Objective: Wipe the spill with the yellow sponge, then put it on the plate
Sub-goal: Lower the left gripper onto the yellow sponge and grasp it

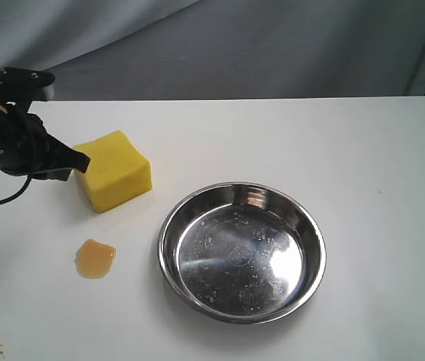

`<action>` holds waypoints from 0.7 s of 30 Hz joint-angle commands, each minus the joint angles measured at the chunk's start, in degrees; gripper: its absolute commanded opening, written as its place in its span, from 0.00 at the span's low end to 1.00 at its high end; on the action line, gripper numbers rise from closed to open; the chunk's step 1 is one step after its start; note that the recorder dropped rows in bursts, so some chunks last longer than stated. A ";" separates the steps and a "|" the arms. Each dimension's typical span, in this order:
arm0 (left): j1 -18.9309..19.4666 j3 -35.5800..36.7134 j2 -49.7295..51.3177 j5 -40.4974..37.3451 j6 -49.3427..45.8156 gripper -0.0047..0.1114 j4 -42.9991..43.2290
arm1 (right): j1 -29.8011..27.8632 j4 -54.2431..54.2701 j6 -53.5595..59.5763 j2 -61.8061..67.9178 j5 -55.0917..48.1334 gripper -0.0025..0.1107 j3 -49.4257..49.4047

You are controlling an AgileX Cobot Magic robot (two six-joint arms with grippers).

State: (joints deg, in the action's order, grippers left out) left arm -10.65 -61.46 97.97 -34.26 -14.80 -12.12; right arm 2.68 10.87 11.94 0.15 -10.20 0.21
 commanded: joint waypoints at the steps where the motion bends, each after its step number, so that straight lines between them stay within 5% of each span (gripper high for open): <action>1: -0.28 -2.27 5.03 -0.03 4.04 0.47 -1.32 | 0.20 0.18 -0.04 -0.15 0.22 0.02 -0.21; 6: -0.28 -2.87 9.65 2.63 4.04 0.65 -2.68 | 0.20 0.18 -0.04 -0.15 0.22 0.02 -0.21; 21: -0.28 -10.06 11.41 -3.49 2.60 0.65 -8.37 | 0.20 0.18 -0.04 -0.15 0.22 0.02 -0.21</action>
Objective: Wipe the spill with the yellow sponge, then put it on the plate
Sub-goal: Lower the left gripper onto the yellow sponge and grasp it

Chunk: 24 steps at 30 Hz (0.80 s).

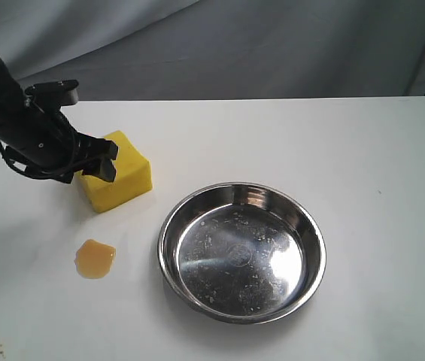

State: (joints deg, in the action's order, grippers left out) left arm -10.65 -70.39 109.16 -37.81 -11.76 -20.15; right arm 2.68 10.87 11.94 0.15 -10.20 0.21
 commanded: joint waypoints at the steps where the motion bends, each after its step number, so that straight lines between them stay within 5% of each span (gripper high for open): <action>1: -0.28 -1.13 0.41 0.58 -0.28 0.65 -0.35 | 0.20 0.18 -0.04 -0.15 0.22 0.02 -0.21; 16: -0.02 -1.22 5.51 2.18 -0.27 0.62 -0.35 | 0.20 0.60 -0.04 -0.15 0.22 0.02 -0.21; 24: -0.02 -1.22 6.11 1.82 -0.27 0.32 -0.35 | 0.20 2.46 -0.04 -0.15 0.22 0.02 -0.21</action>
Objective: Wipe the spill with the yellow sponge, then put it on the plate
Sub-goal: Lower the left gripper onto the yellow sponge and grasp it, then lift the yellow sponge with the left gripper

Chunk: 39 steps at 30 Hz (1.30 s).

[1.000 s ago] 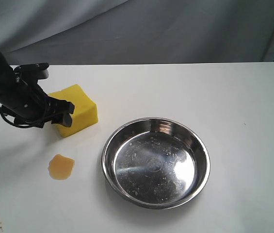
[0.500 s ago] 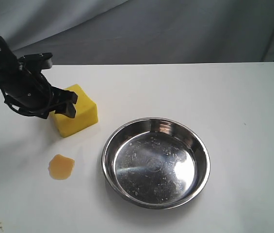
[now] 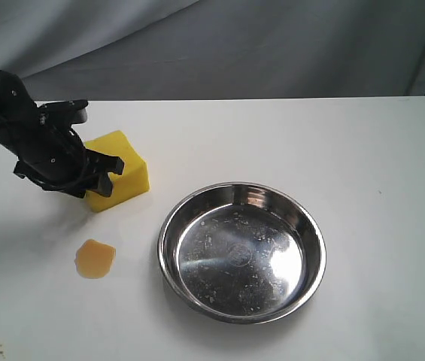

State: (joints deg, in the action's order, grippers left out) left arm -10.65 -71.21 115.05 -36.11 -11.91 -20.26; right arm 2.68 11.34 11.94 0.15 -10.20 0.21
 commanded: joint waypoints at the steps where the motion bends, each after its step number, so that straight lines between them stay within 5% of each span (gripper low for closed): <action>1: -0.02 -0.39 0.22 0.11 -0.12 0.28 -0.24 | 0.20 2.48 -0.04 -0.15 0.22 0.02 -0.21; 9: -0.02 -0.39 0.22 -0.80 -0.12 0.04 -0.24 | 0.20 3.15 -0.04 -0.15 0.22 0.02 -0.21; 20: -0.02 -1.17 0.08 -5.35 -0.25 0.04 -0.24 | 0.20 3.15 -0.04 -0.15 0.22 0.02 -0.21; 29: -0.02 -9.35 0.08 -19.50 0.22 0.04 4.17 | 0.20 3.15 -0.04 -0.15 0.22 0.02 -0.21; 34: -0.23 -12.30 -1.52 -26.56 5.64 0.04 7.60 | 0.20 3.15 -0.04 -0.15 0.22 0.02 -0.21; 39: -0.23 -12.33 -4.46 -25.43 12.63 0.04 7.32 | 0.20 6.30 -0.04 -0.15 0.22 0.02 -0.21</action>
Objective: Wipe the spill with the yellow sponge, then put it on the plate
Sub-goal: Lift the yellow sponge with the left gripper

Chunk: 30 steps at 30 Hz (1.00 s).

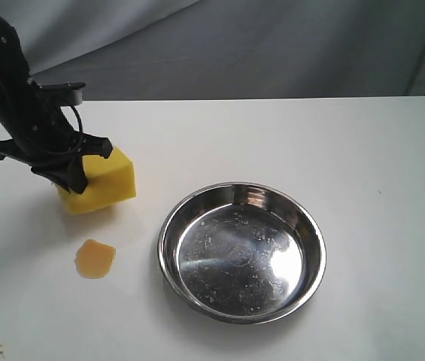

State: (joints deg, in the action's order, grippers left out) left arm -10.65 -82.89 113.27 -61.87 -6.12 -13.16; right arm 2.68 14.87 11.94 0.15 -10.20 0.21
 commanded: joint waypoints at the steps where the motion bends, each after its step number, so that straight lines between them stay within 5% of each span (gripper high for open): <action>1: -0.23 -1.15 -2.68 0.33 7.54 0.04 0.22 | 0.20 3.99 -0.04 -0.15 0.22 0.02 -0.21; 10: -2.03 -4.65 -2.46 -1.90 9.19 0.04 2.02 | 0.20 5.13 -0.04 -0.15 0.22 0.02 -0.21; 16: -6.24 -9.25 -0.90 -1.98 13.54 0.04 11.40 | 0.20 5.34 -0.04 -0.15 0.22 0.02 -0.21; 30: -6.90 -22.50 8.46 -4.45 17.61 0.05 12.46 | 0.20 22.01 -0.04 -0.15 0.22 0.02 -0.21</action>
State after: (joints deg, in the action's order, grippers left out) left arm -17.17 -103.24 120.13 -65.23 10.90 -0.99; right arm 2.68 34.45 11.81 0.15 -10.20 0.21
